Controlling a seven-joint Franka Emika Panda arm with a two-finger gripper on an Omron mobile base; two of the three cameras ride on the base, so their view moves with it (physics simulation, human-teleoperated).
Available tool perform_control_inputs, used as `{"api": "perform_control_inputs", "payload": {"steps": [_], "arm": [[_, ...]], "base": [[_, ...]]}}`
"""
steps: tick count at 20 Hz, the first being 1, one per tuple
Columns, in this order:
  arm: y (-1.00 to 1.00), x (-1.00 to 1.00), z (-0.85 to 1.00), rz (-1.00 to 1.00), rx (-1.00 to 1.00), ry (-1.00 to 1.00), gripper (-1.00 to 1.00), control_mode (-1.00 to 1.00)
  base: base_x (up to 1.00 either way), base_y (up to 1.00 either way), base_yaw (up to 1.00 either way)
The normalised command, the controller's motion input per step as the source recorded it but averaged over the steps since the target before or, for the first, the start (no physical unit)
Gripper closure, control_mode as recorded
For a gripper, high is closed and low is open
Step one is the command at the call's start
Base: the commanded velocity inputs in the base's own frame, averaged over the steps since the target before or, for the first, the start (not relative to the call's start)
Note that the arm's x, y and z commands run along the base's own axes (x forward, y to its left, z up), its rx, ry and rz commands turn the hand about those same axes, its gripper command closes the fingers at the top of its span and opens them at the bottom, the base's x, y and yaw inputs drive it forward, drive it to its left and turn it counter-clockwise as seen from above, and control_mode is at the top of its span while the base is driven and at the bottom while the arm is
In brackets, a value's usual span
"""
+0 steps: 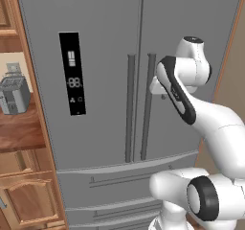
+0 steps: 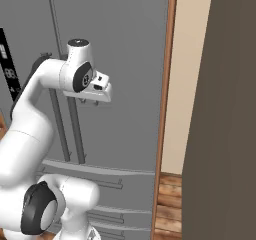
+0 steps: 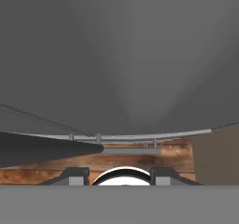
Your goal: Retrieve the banana and mango from the fridge and place them into the bowl on the dining table.
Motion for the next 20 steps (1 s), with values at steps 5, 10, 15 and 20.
{"api": "perform_control_inputs", "payload": {"steps": [5, 10, 15, 20], "arm": [[0.04, -0.28, 0.00, 0.00, 0.00, -0.02, -1.00, -1.00], [0.03, -0.60, 0.00, 0.00, 0.00, -0.04, -1.00, -1.00], [0.00, -0.58, 0.00, 0.00, 0.00, -0.06, -1.00, -1.00], [0.00, -0.35, 0.00, 0.00, 0.00, -0.21, -1.00, -1.00]], "base": [[0.00, 0.00, 0.00], [0.00, 0.00, 0.00], [0.00, 0.00, 0.00], [0.00, 0.00, 0.00]]}}
